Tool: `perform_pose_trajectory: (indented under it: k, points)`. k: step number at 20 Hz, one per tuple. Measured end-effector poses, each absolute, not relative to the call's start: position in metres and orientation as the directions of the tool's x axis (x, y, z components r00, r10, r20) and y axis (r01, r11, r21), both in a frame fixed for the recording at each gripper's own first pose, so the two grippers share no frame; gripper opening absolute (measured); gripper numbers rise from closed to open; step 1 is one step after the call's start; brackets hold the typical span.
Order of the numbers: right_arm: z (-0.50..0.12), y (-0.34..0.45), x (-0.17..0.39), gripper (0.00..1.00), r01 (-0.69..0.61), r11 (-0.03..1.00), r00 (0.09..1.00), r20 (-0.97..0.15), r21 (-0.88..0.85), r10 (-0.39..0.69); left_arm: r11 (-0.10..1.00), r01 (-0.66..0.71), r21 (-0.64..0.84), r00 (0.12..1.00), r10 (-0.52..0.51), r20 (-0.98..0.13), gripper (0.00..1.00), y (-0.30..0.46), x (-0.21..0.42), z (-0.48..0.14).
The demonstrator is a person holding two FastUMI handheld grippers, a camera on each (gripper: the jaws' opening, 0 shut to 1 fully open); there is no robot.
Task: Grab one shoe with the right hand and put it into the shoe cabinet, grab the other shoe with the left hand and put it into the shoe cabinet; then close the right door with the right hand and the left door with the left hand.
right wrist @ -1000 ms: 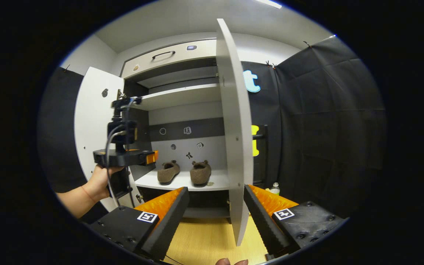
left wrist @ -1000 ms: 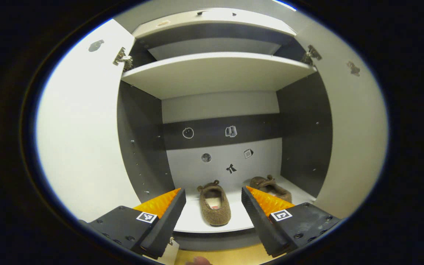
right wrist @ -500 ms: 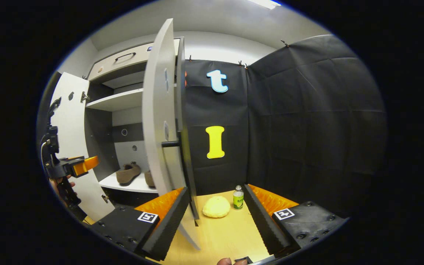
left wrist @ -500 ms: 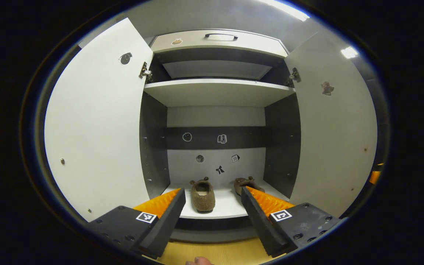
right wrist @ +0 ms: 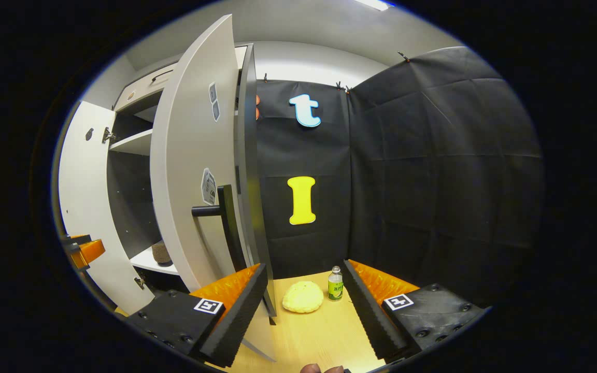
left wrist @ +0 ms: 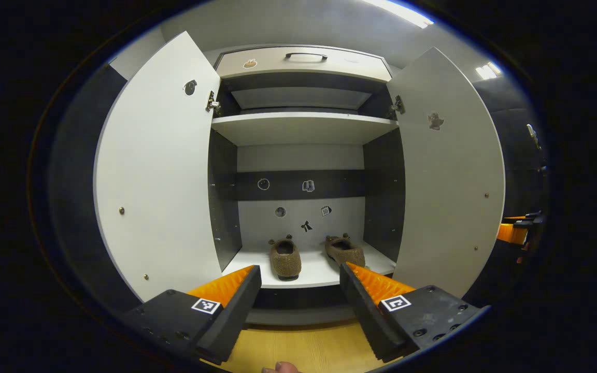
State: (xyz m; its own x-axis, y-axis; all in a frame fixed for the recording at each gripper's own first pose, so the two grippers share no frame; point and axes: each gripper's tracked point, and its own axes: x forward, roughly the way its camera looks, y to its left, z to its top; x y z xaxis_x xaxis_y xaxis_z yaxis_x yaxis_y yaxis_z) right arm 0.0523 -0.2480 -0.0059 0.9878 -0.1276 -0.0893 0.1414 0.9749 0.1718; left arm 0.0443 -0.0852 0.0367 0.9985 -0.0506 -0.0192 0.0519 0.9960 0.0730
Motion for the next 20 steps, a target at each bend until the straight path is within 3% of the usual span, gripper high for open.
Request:
perform_pose_trajectory:
  k: [5, 13, 20]
  points:
    - [-0.006, -0.215, 0.046, 0.98, 0.111, 0.978, 0.991, -0.095, 0.176, -0.096, 0.995, 0.044, 0.085, 0.999, -0.045, 0.004, 0.96, -0.072, 0.05, 0.027]
    - [-0.004, -0.109, 0.061, 0.98, -0.074, 0.982, 0.992, -0.092, 0.172, 0.09, 0.997, 0.031, 0.069, 1.0, -0.031, -0.006, 0.96, -0.047, 0.034, 0.024]
    - [0.002, -0.059, 0.061, 1.0, -0.151, 0.968, 0.982, -0.077, 0.202, 0.17, 0.995, -0.079, 0.053, 0.996, 0.081, -0.038, 0.96, 0.012, 0.006, 0.019]
